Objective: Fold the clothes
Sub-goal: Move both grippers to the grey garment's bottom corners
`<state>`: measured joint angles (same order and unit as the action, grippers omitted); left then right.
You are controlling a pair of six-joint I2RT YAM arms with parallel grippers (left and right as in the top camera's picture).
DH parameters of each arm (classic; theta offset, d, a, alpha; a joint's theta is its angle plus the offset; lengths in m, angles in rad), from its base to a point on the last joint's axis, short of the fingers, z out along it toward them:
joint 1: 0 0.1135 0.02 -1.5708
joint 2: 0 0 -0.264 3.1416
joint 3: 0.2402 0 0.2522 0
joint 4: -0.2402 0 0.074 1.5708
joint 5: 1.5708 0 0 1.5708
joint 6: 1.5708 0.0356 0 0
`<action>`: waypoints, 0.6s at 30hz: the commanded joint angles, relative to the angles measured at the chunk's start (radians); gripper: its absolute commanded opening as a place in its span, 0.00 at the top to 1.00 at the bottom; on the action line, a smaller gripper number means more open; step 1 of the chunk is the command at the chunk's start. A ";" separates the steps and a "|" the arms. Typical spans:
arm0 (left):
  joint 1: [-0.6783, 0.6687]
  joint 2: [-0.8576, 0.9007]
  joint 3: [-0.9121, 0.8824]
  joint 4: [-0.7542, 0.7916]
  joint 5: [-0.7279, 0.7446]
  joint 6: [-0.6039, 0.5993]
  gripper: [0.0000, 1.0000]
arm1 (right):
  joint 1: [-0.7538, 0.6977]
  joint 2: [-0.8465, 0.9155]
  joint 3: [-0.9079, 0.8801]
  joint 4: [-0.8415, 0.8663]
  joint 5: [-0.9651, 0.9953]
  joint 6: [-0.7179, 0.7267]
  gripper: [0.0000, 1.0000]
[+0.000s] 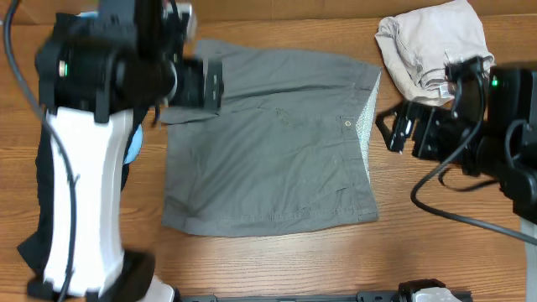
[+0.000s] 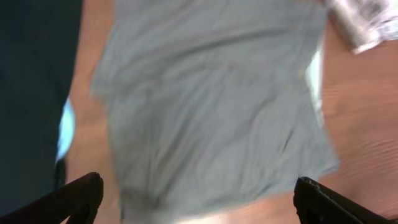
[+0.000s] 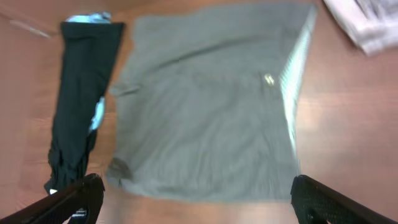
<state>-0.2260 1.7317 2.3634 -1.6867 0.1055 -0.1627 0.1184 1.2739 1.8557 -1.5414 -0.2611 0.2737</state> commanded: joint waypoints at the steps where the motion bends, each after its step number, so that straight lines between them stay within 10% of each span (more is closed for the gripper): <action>1: -0.027 -0.156 -0.214 -0.003 -0.238 -0.206 0.00 | -0.001 -0.012 -0.047 -0.044 0.111 0.126 0.00; 9: -0.029 -0.420 -0.732 0.128 -0.378 -0.587 0.00 | 0.014 -0.025 -0.386 0.023 0.204 0.336 0.00; 18: -0.029 -0.395 -1.144 0.426 -0.318 -0.683 0.00 | 0.091 -0.024 -0.818 0.354 0.175 0.382 0.00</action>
<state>-0.2550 1.3075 1.2953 -1.2926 -0.2188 -0.7815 0.1967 1.2560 1.0962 -1.2263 -0.0891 0.6254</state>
